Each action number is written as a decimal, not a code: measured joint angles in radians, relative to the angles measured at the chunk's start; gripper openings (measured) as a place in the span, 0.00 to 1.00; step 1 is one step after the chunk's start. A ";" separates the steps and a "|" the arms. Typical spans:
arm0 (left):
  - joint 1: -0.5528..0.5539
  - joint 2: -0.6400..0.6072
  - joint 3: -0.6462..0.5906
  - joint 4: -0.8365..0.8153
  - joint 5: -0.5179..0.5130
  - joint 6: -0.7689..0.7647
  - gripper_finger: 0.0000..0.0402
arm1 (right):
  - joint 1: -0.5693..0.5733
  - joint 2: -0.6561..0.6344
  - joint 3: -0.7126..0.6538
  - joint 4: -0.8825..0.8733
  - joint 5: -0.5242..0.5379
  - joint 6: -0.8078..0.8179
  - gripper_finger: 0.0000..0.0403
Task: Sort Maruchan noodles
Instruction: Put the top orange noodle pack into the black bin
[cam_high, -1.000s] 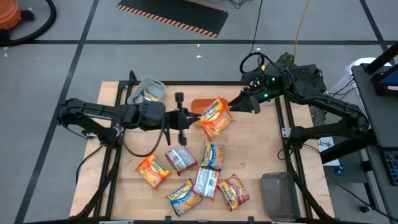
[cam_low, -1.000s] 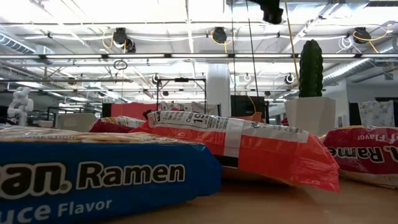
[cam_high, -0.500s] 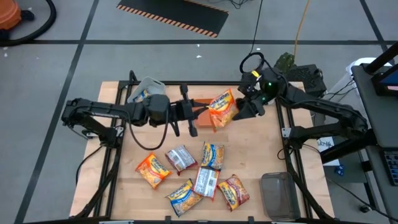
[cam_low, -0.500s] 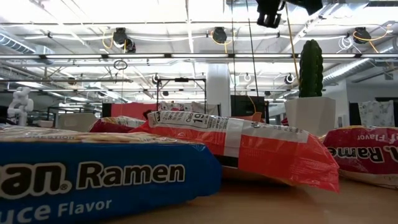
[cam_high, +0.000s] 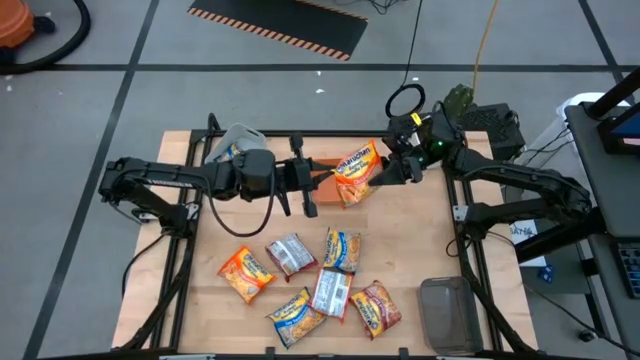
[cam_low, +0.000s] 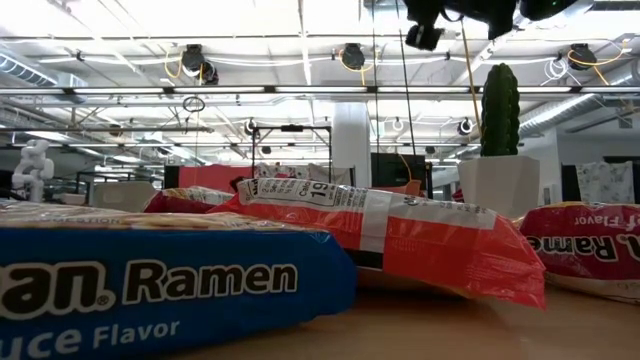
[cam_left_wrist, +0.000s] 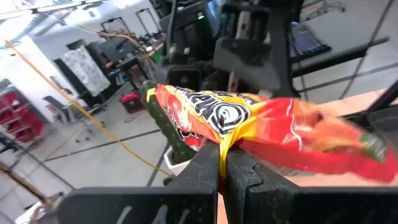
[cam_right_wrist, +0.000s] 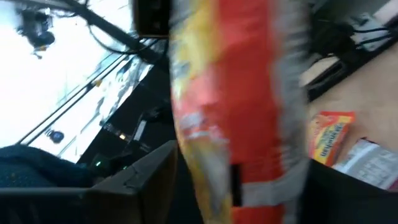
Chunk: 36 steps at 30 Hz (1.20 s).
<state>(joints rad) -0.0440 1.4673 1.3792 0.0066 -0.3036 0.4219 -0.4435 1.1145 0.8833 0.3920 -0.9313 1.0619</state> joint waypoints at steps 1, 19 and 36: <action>0.002 0.000 0.000 -0.003 0.014 -0.006 0.01 | 0.000 0.000 -0.005 -0.001 0.019 0.002 0.54; 0.094 0.000 0.000 -0.033 0.149 -0.012 0.01 | 0.021 0.000 -0.008 0.046 0.240 0.072 0.56; 0.142 -0.007 -0.001 -0.087 0.149 -0.113 0.07 | 0.027 0.001 -0.008 0.015 0.285 0.002 0.37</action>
<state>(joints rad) 0.0978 1.4599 1.3785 -0.0809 -0.1544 0.3088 -0.4168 1.1152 0.8757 0.4074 -0.6468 1.0638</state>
